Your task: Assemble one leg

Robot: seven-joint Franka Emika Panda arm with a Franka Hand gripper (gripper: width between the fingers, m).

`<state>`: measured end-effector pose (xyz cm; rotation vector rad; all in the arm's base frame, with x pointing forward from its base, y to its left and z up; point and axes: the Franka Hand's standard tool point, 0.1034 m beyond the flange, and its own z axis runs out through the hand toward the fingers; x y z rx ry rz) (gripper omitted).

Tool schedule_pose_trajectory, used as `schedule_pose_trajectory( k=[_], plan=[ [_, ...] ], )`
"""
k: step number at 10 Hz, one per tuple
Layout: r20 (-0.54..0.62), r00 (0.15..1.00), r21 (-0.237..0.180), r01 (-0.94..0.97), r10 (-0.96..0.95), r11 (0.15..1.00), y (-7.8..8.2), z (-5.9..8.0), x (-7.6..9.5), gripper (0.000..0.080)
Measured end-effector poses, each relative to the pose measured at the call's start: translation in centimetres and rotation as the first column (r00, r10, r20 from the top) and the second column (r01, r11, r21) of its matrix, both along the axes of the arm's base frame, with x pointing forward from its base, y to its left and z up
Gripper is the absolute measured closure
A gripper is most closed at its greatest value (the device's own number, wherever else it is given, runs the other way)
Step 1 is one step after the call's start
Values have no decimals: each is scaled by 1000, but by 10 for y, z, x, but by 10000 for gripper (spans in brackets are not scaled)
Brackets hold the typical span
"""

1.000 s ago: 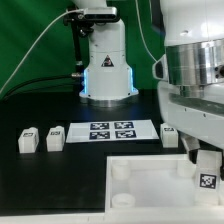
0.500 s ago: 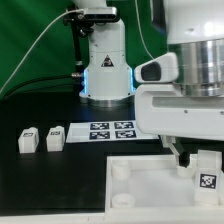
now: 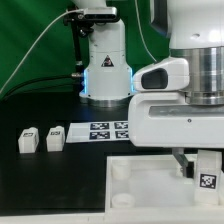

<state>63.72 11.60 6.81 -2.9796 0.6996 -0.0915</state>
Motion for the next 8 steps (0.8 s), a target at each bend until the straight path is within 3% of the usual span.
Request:
schedule_pose_trajectory(
  k=[1,3,4,5,6,7,8],
  plan=[
    [-6,997,2,76,-76,997,-3,-1,0,498],
    [-26,951,11,309,-308,951,-6,-1,-1,498],
    [-45,877,7,479,-478,878,-6,-1,-3,498],
    [-63,761,-6,647,-646,763,-7,0,-5,498],
    [-86,599,-10,798,-796,602,-8,0,-6,500],
    [-116,381,-9,923,-917,385,-9,-1,-8,500],
    [-136,239,4,970,-961,241,-10,-2,-11,500]
  ],
)
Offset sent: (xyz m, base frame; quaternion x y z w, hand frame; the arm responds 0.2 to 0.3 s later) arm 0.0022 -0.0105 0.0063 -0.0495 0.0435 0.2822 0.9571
